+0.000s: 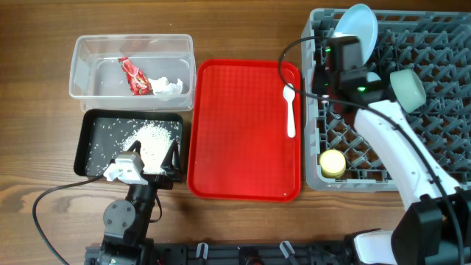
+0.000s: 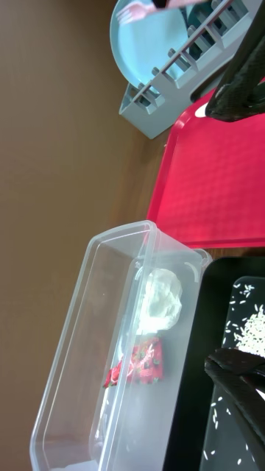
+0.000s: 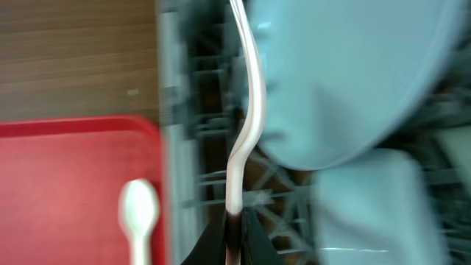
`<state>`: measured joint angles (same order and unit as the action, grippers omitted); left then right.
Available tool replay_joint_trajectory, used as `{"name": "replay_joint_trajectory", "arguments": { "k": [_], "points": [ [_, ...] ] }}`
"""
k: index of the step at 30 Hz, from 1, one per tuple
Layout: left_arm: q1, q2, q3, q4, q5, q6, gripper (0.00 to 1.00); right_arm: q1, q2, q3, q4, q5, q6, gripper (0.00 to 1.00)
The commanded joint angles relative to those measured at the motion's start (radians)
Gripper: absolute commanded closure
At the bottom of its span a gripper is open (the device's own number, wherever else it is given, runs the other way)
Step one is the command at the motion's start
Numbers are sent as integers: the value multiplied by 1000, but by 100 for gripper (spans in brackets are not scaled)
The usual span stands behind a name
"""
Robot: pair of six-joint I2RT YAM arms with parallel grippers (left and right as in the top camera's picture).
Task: Sort waste into correct bins and load items into the dishwasher rack
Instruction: 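Grasp the white spoon with the right gripper, then place the white spoon into the dish rack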
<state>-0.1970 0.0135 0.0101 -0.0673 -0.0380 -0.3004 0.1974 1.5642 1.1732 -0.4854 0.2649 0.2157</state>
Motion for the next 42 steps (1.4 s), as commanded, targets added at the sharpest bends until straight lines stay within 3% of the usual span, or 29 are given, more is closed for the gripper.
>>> {"name": "replay_joint_trajectory", "arguments": {
  "k": [1, 3, 4, 5, 10, 15, 18, 26, 27, 29, 30, 31, 37, 39, 42],
  "points": [
    [5, -8, -5, 0, 4, 2, 0, -28, 2, -2, 5, 41, -58, 96],
    [5, -8, -5, 0, 4, 2, 0, -21, 20, -2, -2, -55, -142, 92],
    [5, -8, -5, 0, 4, 2, 0, -14, 32, -2, -12, -78, -164, 68],
    [5, -8, -5, 0, 4, 2, 0, 2, 34, -2, -33, -83, -160, 60],
    [5, -8, -5, 0, 4, 2, 0, 135, -32, -1, -39, -247, -74, 53],
    [5, -8, -5, 0, 4, 2, 0, 257, 102, -2, -75, -163, 35, 46],
    [5, -8, -5, 0, 4, 2, 0, 257, 235, -2, -44, -9, 125, 47],
    [5, -8, -5, 0, 4, 2, 0, 246, 433, -2, 29, -8, 155, 49],
    [5, -8, -5, 0, 4, 2, 0, 246, 447, -2, 23, -50, 159, 52],
    [5, -8, -5, 0, 4, 2, 0, 246, 459, -2, 2, -113, 188, 71],
    [5, -8, -5, 0, 4, 2, 0, 246, 451, -2, 1, -146, 182, 87],
    [5, -8, -5, 0, 4, 2, 0, 246, 436, -2, -3, -156, 177, 95],
    [5, -8, -5, 0, 4, 2, 0, 246, 143, -2, -26, -132, 105, 96],
    [5, -8, -5, 0, 4, 2, 0, 231, 2, -2, -27, -36, 66, 96],
    [5, -8, -5, 0, 4, 2, 0, 149, -77, -2, -5, 72, -20, 96]
  ]
}}
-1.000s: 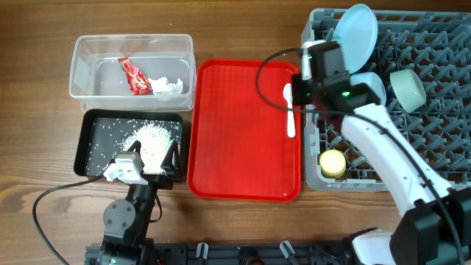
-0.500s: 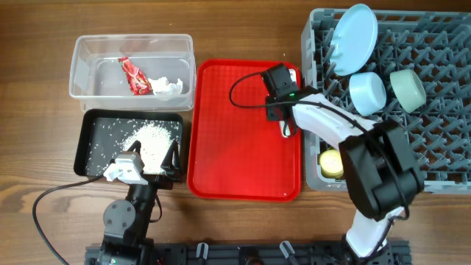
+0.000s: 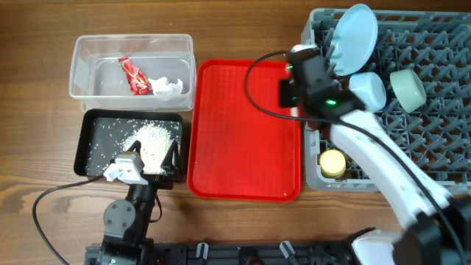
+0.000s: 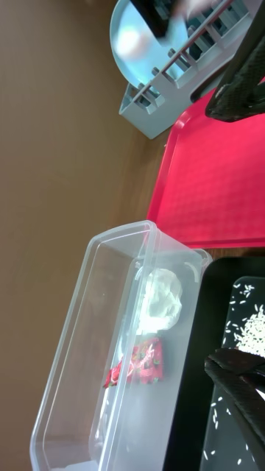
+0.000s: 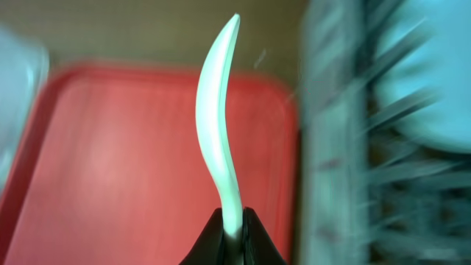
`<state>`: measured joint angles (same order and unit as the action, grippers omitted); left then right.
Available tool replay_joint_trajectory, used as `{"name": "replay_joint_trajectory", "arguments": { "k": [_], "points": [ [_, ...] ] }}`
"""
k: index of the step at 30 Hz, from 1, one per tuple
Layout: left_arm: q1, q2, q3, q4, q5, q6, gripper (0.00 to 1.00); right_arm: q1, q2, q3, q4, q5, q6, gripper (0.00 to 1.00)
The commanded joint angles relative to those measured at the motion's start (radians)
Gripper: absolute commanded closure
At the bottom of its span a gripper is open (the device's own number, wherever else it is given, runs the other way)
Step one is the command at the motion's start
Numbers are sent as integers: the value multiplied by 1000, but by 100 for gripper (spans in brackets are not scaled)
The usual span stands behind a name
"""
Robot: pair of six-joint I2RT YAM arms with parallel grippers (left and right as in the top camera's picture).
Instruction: Sort waste into correct bins and load items into the dishwasher rack
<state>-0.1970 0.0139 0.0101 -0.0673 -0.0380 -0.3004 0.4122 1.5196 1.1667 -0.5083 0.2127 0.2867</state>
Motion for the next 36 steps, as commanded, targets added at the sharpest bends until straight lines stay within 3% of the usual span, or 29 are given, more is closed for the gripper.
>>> {"name": "replay_joint_trajectory", "arguments": {
  "k": [1, 6, 7, 8, 9, 14, 16, 18, 21, 26, 28, 31, 36],
  "points": [
    [5, -8, -5, 0, 4, 2, 0, -116, -24, 5, 45, 124, -117, 96],
    [5, -8, -5, 0, 4, 2, 0, -217, 88, 5, 128, 32, -220, 94],
    [5, -8, -5, 0, 4, 2, 0, -217, 109, 5, 136, 38, -234, 64],
    [5, -8, -5, 0, 4, 2, 0, -217, 108, 6, 137, 37, -234, 44],
    [5, -8, -5, 0, 4, 2, 0, -212, 89, 14, 121, 33, -233, 37],
    [5, -8, -5, 0, 4, 2, 0, -126, -274, 32, -34, -295, -234, 31],
    [5, -8, -5, 0, 4, 2, 0, -88, -447, 32, -103, -523, -219, 0],
    [5, -8, -5, 0, 4, 2, 0, -84, -569, 32, -167, -718, -48, 0],
    [5, -8, -5, 0, 4, 2, 0, -84, -685, 32, -282, -603, -14, 0],
    [5, -8, -5, 0, 4, 2, 0, -84, -838, 14, -319, -503, -311, 0],
    [5, -8, -5, 0, 4, 2, 0, -85, -921, -52, -305, -475, -364, 0],
    [5, -8, -5, 0, 4, 2, 0, -97, -1088, -252, -176, -475, -444, 0],
    [5, -8, -5, 0, 4, 2, 0, -160, -1335, -680, 89, -475, -444, 0]
  ]
}}
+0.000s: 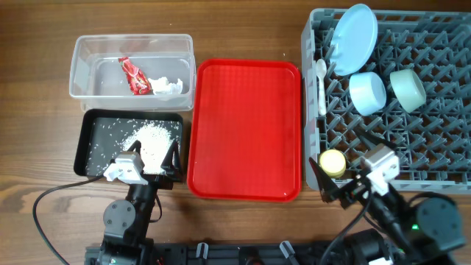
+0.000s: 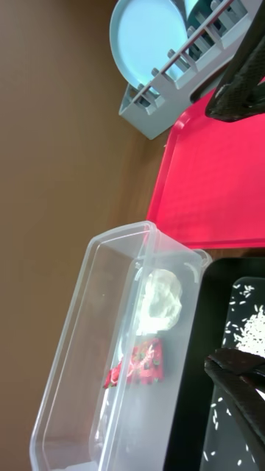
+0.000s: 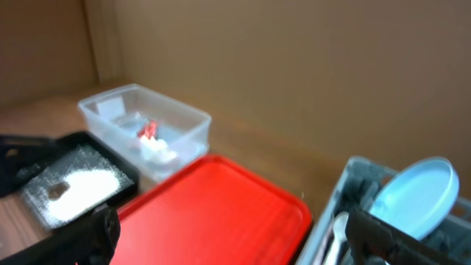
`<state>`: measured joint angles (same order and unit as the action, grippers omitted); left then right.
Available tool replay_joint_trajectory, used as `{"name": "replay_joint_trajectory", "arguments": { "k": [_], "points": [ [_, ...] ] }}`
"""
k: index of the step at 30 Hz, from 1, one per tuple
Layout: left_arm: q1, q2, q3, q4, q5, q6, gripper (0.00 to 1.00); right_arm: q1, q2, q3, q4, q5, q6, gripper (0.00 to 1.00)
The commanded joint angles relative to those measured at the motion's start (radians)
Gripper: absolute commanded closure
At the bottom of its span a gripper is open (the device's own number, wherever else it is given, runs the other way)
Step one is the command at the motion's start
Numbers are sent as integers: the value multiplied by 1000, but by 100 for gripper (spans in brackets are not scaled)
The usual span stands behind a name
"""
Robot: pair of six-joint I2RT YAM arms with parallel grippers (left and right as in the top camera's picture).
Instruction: Sort waste into correct bins and load items into the dishwasher rack
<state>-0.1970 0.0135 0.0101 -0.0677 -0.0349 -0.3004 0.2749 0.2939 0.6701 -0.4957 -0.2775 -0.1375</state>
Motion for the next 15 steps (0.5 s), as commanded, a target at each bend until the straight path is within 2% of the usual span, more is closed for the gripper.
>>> {"name": "replay_joint_trajectory", "arguments": {
  "k": [1, 4, 10, 15],
  "points": [
    [5, -8, -5, 0, 1, 2, 0, -23, -144, -244, 119, 15, -19, 0],
    [5, -8, -5, 0, 1, 2, 0, -23, -275, -438, 263, 15, -20, 0],
    [5, -8, -5, 0, 1, 2, 0, -24, -291, -669, 551, 15, -21, 0],
    [5, -8, -5, 0, 1, 2, 0, -24, -290, -665, 518, 15, -20, 0]
  ]
}}
